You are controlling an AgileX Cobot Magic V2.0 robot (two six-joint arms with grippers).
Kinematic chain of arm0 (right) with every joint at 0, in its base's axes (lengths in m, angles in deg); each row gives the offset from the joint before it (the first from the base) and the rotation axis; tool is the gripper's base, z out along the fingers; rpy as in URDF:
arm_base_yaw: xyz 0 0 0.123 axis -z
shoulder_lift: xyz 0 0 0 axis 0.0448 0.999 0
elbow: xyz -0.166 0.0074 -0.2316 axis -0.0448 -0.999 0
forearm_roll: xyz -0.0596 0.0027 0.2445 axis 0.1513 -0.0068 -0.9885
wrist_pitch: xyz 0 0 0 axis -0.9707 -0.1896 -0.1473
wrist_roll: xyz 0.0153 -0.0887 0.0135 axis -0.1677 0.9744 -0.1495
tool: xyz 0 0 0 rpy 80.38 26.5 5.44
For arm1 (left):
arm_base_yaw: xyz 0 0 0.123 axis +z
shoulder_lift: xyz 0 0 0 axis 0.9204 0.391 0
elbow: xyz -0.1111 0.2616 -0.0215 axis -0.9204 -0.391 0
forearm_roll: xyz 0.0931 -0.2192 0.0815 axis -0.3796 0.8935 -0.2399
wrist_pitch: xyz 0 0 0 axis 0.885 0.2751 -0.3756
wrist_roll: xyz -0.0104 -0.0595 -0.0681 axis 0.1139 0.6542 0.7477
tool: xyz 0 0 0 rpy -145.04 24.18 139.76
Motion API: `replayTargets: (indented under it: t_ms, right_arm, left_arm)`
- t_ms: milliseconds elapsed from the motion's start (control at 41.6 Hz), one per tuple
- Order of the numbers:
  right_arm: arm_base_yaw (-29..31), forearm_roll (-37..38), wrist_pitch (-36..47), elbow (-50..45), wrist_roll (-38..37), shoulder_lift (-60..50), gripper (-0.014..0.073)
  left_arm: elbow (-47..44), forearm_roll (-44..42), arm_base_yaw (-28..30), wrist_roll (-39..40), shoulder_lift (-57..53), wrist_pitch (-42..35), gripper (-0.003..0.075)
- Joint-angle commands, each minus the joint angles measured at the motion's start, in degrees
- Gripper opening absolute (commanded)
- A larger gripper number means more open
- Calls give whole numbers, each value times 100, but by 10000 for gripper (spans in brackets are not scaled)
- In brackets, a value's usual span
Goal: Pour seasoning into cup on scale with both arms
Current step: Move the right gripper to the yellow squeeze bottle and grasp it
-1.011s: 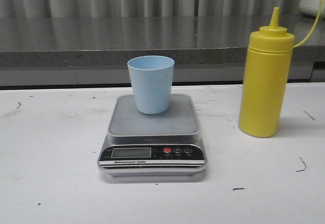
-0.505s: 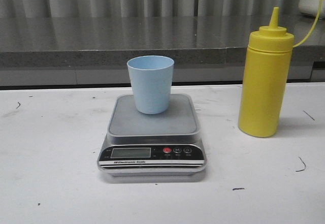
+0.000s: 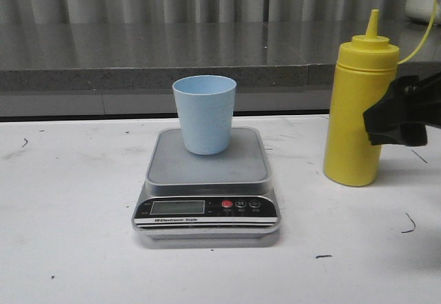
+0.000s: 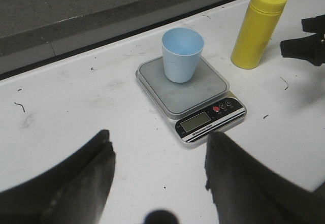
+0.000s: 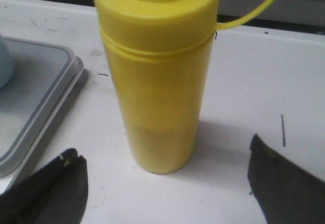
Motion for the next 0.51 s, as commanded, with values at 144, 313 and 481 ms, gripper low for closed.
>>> replayTargets:
  t_ms: [144, 313, 481]
  right_arm:
    - [-16, 189, 1827, 99, -334, 913, 654]
    - [-16, 271, 2589, 168, -345, 1522, 654]
    - [-16, 266, 2996, 402, -345, 2004, 654]
  left_arm:
    - [151, 12, -29, 61, 33, -435, 386]
    - [151, 12, -29, 61, 33, -435, 386]
    - [151, 12, -29, 61, 33, -435, 386]
